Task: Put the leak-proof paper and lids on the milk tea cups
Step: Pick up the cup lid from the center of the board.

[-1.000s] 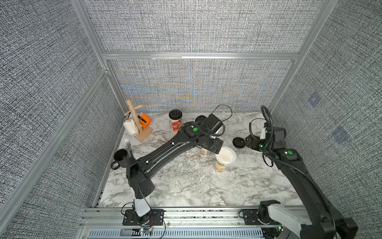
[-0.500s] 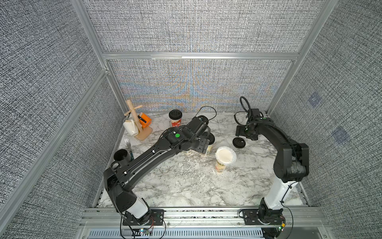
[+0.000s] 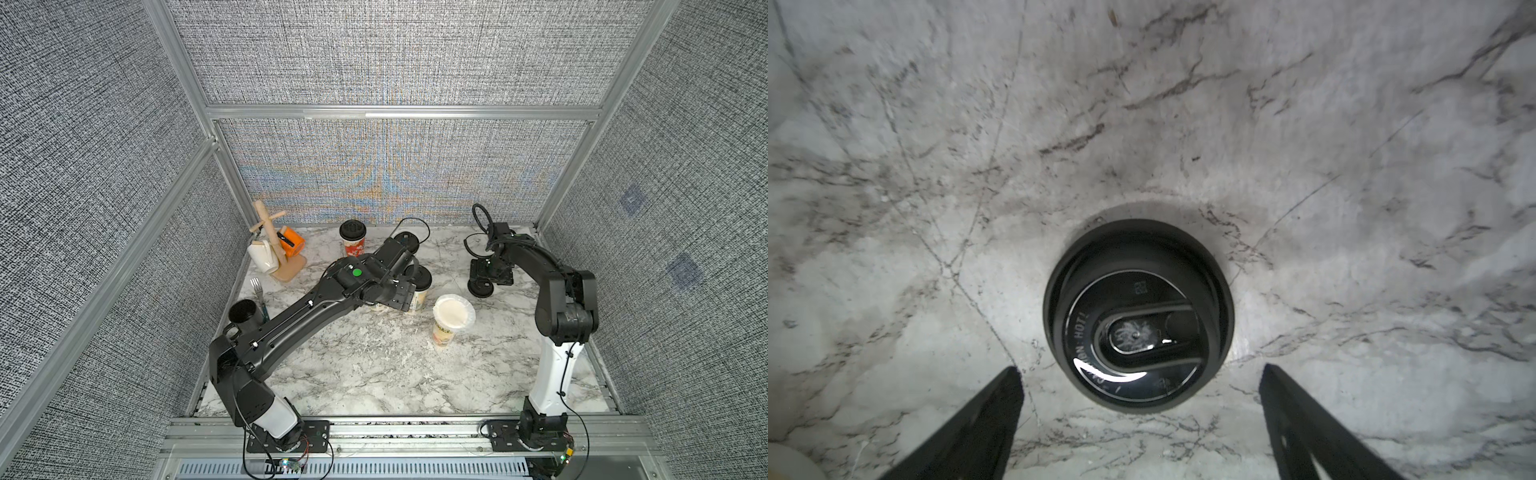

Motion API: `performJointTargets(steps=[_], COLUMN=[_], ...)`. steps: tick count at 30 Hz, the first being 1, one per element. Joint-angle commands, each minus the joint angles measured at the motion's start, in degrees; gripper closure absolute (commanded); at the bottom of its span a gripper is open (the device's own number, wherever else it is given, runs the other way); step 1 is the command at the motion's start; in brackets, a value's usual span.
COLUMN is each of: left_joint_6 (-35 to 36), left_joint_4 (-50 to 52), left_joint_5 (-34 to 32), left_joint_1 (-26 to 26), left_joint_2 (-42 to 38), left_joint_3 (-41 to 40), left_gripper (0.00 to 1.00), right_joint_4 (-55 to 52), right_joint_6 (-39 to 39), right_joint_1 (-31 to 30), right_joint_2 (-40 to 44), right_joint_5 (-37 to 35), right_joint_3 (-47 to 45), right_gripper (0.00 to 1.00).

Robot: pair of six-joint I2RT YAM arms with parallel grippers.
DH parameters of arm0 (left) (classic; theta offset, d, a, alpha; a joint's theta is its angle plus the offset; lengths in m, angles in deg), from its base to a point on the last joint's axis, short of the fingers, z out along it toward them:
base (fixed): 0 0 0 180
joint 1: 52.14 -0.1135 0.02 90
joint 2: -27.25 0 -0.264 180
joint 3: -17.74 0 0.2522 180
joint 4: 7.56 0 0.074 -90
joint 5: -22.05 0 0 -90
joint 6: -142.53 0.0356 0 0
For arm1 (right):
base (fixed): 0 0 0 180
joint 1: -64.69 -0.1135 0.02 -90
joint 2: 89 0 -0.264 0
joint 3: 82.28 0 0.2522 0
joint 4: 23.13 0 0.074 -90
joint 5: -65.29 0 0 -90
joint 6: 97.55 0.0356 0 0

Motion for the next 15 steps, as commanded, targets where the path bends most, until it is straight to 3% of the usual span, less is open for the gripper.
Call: performJointTargets(steps=[1,15], left_joint_6=[-0.51,-0.40], left_joint_4=[-0.75,-0.58], left_joint_5=[0.41,0.80], left_joint_1=[-0.14,-0.23], left_joint_2=[-0.06,0.27], left_joint_3=[0.03,0.08], left_gripper=[0.18,0.18], right_joint_4=[1.69,3.06], right_joint_6=[-0.71,-0.32], right_joint_1=[-0.50,-0.90], right_joint_2=[-0.25,-1.58], right_joint_5=[0.25,-0.46], right_joint_3=[-0.95,-0.99], right_gripper=[0.10,0.15])
